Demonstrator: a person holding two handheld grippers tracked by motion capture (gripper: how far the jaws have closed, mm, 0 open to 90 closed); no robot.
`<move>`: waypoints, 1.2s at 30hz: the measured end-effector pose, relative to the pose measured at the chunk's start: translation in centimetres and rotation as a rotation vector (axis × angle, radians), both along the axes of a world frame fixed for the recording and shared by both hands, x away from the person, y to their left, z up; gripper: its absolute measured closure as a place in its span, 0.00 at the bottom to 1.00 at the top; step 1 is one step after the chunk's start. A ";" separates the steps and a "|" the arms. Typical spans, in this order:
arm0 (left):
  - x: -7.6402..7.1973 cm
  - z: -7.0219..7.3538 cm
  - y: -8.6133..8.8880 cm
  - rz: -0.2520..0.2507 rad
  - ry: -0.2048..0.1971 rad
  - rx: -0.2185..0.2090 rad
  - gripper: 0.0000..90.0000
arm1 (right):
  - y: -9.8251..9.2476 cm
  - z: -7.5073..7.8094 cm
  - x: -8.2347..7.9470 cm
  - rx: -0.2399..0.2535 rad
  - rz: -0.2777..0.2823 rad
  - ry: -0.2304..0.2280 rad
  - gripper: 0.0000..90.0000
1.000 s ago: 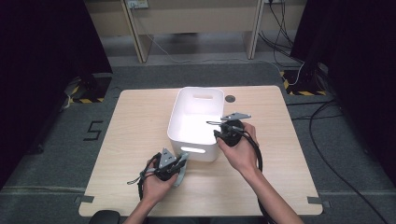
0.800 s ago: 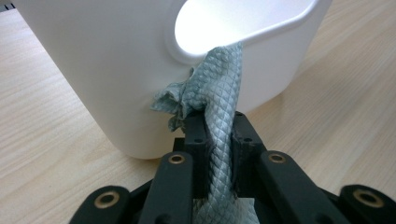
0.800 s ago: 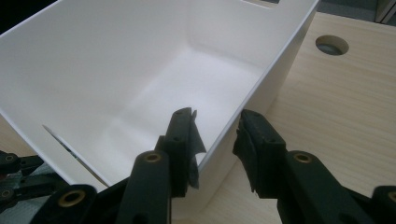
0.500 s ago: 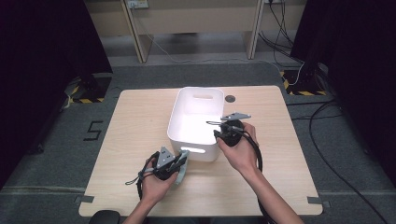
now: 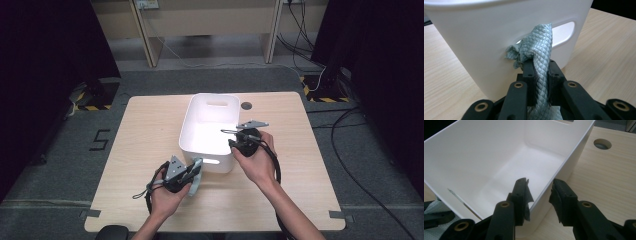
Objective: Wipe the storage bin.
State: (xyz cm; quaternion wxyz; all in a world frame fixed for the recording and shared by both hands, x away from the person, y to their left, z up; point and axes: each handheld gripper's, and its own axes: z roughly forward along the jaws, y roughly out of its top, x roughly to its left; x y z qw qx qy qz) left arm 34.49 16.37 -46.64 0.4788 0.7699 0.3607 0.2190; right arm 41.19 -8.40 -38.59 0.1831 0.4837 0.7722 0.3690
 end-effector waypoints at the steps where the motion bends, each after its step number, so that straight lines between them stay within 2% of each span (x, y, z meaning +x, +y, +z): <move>1: 0.0 0.1 0.0 0.000 -0.001 -0.003 0.89 | 0.0 0.0 0.0 0.001 -0.001 0.000 0.72; 16: -0.6 1.5 0.1 0.000 -0.026 -0.022 0.89 | -0.1 0.0 0.0 0.004 0.002 0.002 0.72; 23: -0.9 2.0 0.1 0.000 -0.040 -0.012 0.89 | -0.1 0.0 0.1 0.006 0.002 0.002 0.72; 25: -1.0 2.2 0.1 -0.001 -0.047 -0.006 0.89 | -0.1 0.0 0.1 0.008 0.001 0.002 0.72; 31: -1.4 3.3 0.1 -0.005 -0.084 -0.024 0.89 | -0.1 0.0 0.1 0.008 0.001 0.003 0.72; 36: -1.0 2.9 0.2 0.002 -0.068 -0.027 0.89 | -0.1 0.0 0.1 0.006 0.002 0.002 0.72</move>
